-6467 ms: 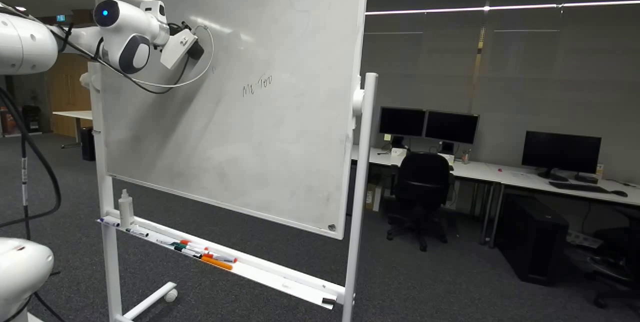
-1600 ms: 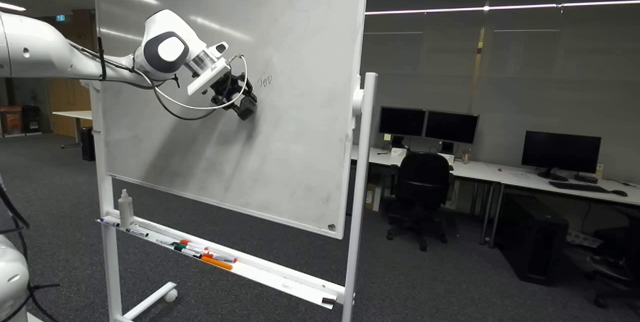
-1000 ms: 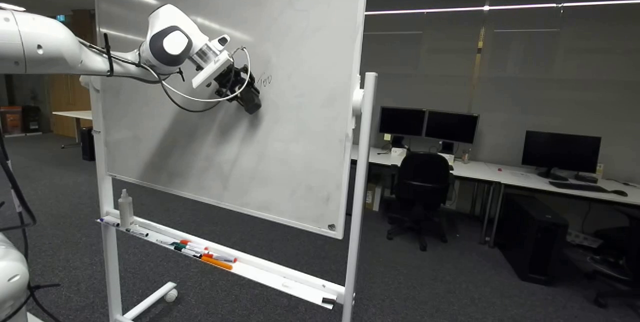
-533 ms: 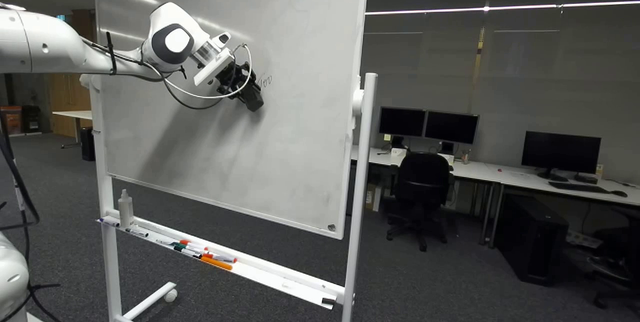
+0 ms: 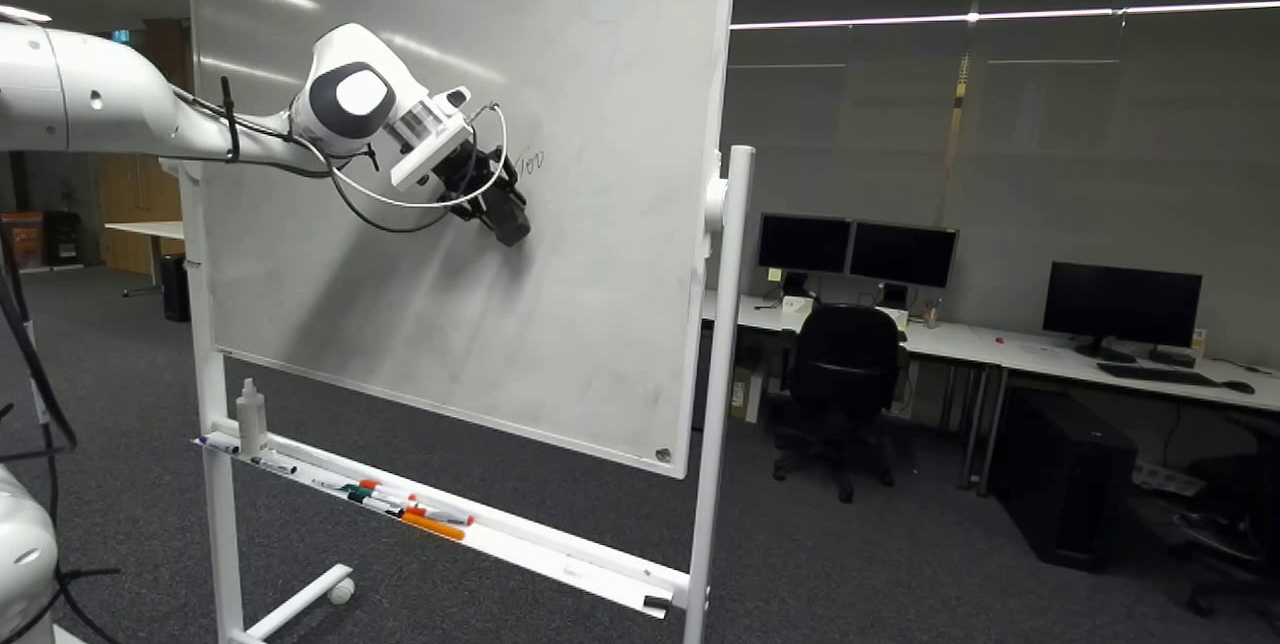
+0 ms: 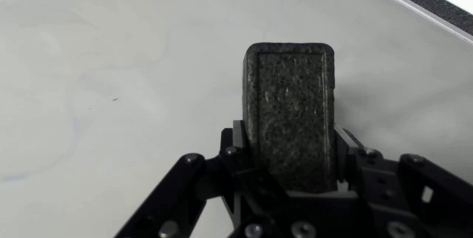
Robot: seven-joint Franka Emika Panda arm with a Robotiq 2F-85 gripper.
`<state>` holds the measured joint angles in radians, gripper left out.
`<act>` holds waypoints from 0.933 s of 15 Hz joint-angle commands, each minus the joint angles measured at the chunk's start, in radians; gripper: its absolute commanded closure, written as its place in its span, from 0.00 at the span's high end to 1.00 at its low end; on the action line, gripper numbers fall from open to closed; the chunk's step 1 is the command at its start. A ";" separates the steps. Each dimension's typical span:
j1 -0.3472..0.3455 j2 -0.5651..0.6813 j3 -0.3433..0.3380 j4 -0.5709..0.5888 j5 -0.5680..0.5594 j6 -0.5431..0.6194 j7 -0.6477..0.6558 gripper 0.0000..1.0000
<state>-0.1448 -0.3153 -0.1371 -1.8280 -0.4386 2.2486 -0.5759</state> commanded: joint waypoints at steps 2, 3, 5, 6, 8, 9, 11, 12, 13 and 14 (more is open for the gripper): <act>0.002 0.000 -0.003 0.021 -0.020 -0.034 0.019 0.34; 0.004 0.002 -0.002 0.028 -0.018 -0.035 0.020 0.34; 0.009 0.009 0.003 0.058 -0.011 -0.040 0.022 0.34; 0.012 0.013 0.005 0.074 -0.006 -0.043 0.023 0.34; 0.017 0.028 0.013 0.127 0.001 -0.050 0.027 0.34; 0.019 0.036 0.017 0.156 0.005 -0.054 0.030 0.34; 0.024 0.059 0.020 0.224 0.013 -0.064 0.043 0.34; 0.027 0.073 0.018 0.255 0.016 -0.064 0.047 0.34; 0.029 0.086 0.014 0.281 0.021 -0.059 0.047 0.34; 0.034 0.099 0.004 0.299 0.035 -0.039 0.031 0.34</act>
<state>-0.1222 -0.2810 -0.1178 -1.6436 -0.4323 2.2240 -0.5423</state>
